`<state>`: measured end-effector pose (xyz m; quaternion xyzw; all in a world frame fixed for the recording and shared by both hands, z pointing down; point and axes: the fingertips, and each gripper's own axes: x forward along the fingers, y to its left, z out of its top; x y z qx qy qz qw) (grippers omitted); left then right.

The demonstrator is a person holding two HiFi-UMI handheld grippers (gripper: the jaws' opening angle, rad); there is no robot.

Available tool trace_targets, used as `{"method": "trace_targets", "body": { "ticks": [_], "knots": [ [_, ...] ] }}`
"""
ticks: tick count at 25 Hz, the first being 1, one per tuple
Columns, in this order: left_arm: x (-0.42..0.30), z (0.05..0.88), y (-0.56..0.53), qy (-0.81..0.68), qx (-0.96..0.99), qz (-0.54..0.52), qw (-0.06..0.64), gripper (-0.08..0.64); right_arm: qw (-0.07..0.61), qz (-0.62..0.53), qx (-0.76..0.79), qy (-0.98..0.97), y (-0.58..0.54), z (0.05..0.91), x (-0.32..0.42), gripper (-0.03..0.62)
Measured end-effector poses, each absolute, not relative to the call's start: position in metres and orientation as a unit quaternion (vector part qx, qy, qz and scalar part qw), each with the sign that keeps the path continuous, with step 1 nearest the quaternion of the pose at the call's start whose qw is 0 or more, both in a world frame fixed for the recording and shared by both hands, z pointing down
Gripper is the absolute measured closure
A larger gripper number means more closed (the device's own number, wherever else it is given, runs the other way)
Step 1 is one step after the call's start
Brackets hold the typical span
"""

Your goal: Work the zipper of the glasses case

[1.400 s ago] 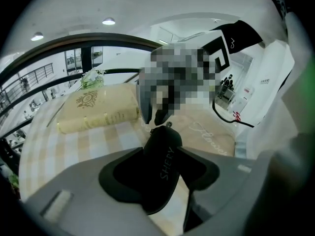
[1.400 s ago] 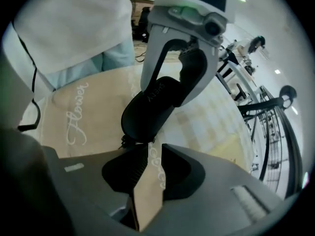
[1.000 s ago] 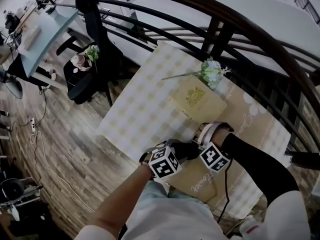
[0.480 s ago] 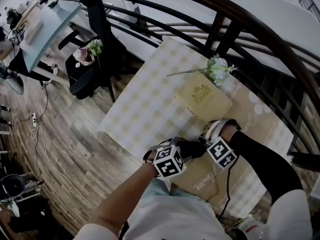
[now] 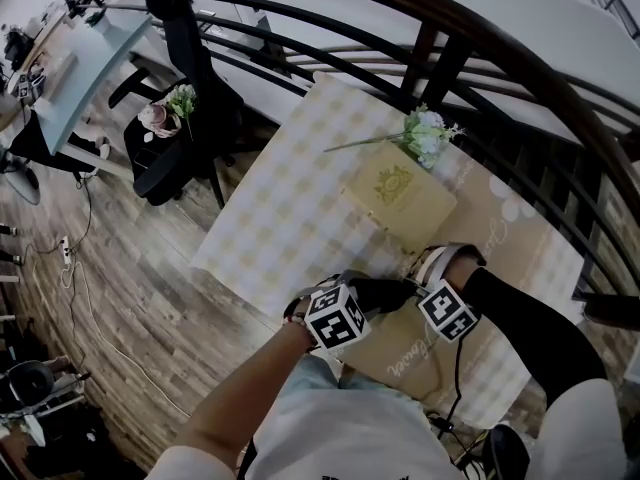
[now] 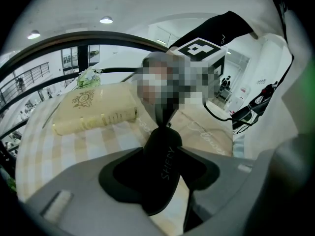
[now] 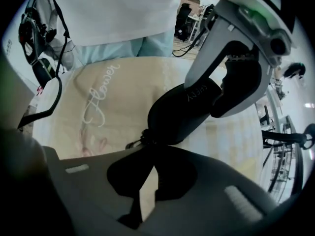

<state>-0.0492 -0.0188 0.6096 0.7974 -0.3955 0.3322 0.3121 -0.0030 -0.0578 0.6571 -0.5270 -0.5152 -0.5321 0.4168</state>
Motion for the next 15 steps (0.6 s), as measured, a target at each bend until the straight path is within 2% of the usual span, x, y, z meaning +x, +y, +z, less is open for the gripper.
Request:
{"method": "trace_targets", "body": {
  "ticks": [15],
  "knots": [
    [-0.049,0.609,-0.019,-0.391,0.799,0.336,0.310,0.341,0.467,-0.463,-0.439,-0.612,-0.048,0.654,0.012,0.563]
  ]
}}
